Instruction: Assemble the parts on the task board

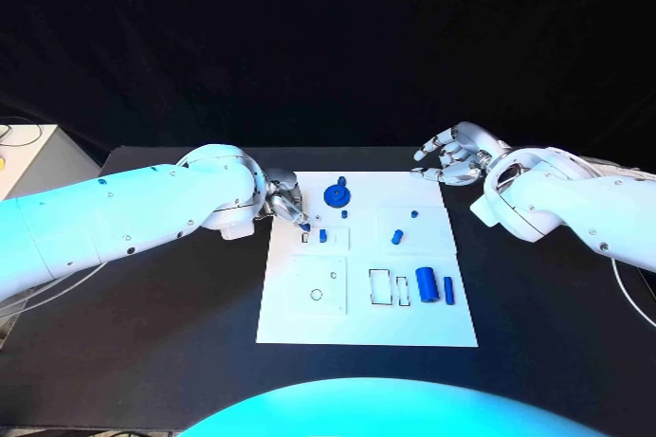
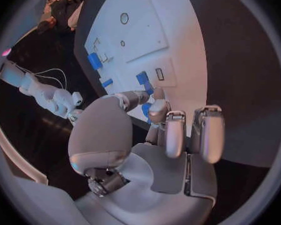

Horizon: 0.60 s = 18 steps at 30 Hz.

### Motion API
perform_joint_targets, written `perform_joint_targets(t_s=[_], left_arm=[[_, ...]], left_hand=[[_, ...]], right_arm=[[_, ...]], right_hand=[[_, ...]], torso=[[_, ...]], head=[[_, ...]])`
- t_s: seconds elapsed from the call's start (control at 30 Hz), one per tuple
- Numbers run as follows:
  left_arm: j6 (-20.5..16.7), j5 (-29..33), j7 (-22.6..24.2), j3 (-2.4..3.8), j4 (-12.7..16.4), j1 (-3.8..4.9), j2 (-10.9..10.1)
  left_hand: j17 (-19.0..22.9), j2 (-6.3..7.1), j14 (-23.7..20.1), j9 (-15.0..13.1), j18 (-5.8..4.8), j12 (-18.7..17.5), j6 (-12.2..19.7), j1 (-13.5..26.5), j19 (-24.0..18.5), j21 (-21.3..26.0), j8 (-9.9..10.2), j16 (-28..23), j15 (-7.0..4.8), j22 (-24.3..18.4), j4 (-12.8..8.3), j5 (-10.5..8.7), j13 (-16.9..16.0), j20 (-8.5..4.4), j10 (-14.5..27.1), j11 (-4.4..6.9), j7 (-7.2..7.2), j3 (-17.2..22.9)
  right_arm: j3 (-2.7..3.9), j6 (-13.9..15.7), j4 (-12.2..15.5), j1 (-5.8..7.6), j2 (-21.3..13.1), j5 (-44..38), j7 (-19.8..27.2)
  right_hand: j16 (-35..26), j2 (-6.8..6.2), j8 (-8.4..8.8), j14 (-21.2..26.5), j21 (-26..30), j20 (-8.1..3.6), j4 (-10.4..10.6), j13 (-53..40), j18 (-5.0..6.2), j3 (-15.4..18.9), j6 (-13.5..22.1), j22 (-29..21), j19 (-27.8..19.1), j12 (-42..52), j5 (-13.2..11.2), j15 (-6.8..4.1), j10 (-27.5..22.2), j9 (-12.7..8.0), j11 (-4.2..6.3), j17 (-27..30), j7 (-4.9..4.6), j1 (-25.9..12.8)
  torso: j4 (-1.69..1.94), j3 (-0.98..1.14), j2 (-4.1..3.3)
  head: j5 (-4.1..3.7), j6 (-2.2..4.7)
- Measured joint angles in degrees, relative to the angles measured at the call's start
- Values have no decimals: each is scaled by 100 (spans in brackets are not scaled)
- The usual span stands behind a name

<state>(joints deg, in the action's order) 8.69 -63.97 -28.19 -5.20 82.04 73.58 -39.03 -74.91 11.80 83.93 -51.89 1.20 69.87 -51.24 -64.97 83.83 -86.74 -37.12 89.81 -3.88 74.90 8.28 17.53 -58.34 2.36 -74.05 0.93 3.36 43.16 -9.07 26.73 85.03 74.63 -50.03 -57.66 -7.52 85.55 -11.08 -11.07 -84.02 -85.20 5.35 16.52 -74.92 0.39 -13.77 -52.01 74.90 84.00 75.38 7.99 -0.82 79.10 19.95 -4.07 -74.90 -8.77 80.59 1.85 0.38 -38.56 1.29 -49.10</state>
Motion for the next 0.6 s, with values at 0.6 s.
perform_joint_targets(t_s=[0.6], left_arm=[[-39, -964, -60, -102, 246, -51, 21]], left_hand=[[0, 59, 0, -211, 1, 20, -68, 44, 0, -21, 7, 0, 0, 0, 0, 70, -41, 1, -61, 18, -8, 0]], right_arm=[[0, 1, 10, -5, -17, 4, 3]], right_hand=[[0, 0, 0, 0, 0, 0, 0, 1, 0, 0, 0, 4, 0, 0, 0, 0, 0, 0, 0, -4, 0, 0]], torso=[[8, -10, 1]], head=[[-14, -49]])
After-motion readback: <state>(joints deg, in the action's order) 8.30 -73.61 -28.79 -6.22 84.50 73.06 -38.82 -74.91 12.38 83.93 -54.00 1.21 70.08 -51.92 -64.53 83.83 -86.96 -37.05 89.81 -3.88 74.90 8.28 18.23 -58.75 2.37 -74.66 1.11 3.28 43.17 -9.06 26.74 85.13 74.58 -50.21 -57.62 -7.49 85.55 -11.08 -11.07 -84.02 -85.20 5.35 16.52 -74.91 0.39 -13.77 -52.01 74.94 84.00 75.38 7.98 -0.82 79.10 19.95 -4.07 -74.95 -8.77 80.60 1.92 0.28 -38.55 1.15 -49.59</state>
